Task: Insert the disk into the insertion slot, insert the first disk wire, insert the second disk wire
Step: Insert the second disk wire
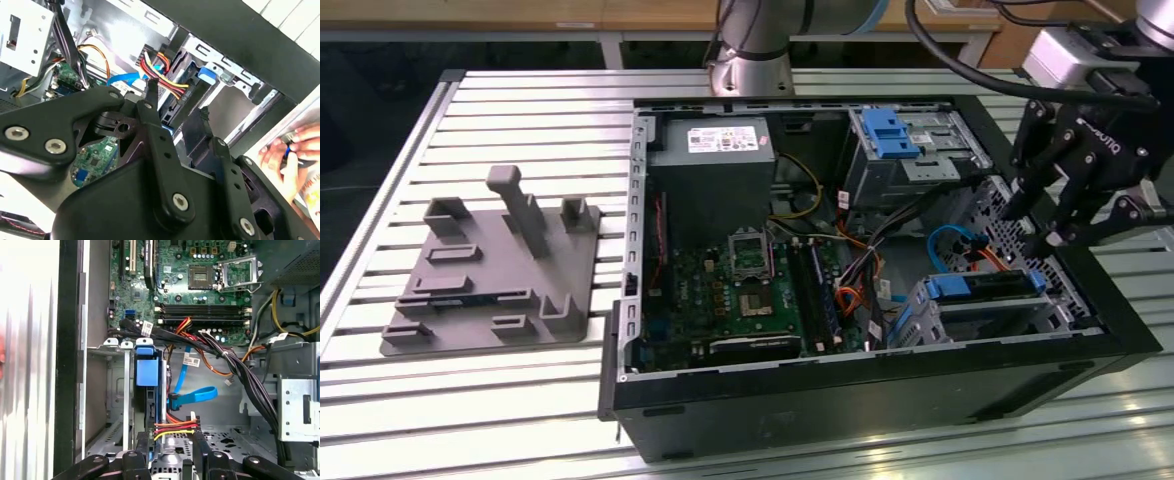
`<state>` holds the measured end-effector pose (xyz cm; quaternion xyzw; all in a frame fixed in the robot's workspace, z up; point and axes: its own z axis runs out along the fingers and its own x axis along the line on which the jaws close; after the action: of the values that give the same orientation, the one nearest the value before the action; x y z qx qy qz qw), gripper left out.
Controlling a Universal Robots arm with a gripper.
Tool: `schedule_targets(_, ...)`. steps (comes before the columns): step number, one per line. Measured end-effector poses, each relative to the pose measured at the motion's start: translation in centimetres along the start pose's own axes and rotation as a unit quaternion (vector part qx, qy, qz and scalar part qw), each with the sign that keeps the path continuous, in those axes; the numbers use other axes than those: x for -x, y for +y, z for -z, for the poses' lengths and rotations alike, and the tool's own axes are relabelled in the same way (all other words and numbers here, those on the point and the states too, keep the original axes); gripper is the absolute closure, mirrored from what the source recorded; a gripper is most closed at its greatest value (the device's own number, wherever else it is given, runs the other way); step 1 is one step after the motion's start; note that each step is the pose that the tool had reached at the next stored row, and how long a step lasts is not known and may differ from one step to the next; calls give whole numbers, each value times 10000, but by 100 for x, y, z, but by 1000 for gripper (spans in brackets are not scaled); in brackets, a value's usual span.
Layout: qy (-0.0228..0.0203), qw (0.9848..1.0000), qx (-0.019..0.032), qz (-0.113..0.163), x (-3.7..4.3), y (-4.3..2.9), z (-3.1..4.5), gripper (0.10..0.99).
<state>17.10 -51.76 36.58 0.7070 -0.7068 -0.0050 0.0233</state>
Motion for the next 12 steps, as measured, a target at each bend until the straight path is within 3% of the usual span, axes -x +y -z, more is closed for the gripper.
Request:
schedule_targets(3,152,9999,0,-3,51,44,-1,612)
schedule_targets(12,484,9988,3,58,188,179,-4,612)
